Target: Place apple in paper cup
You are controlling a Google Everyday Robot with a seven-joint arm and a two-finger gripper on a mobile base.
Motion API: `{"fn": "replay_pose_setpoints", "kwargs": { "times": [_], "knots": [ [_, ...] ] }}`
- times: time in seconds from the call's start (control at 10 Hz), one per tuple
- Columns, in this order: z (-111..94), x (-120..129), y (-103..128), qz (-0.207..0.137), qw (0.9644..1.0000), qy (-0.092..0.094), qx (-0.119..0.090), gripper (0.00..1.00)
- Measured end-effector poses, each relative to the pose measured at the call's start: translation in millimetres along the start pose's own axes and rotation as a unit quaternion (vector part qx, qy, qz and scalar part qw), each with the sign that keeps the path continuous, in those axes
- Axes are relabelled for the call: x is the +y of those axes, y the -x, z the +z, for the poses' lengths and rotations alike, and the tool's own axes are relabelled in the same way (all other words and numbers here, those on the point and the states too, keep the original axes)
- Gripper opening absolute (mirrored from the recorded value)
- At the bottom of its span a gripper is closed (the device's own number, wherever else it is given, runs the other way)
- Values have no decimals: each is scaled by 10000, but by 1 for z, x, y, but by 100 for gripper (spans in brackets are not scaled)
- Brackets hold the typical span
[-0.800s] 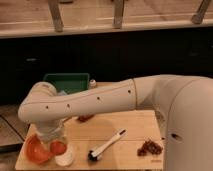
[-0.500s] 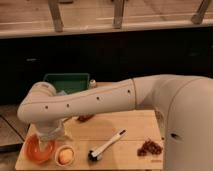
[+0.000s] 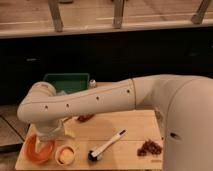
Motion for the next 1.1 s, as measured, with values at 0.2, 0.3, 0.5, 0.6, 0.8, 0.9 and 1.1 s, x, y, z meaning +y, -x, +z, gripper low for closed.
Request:
{"fn": "replay_pose_setpoints", "kwargs": {
  "times": [0.2,0.3,0.5,0.6,0.8,0.9,1.1],
  "knots": [
    [0,1,-1,-12,10000,-61,30,80],
    [0,1,-1,-6,10000,-69,35,80],
    [0,0,-1,-22,10000,-70,31,80],
    [0,0,-1,-20,10000,-69,31,80],
    [0,0,0,-18,10000,-72,26,80],
    [0,0,0,-21,10000,-73,25,80],
    [0,0,0,-16,10000,-73,25,80]
  ]
}}
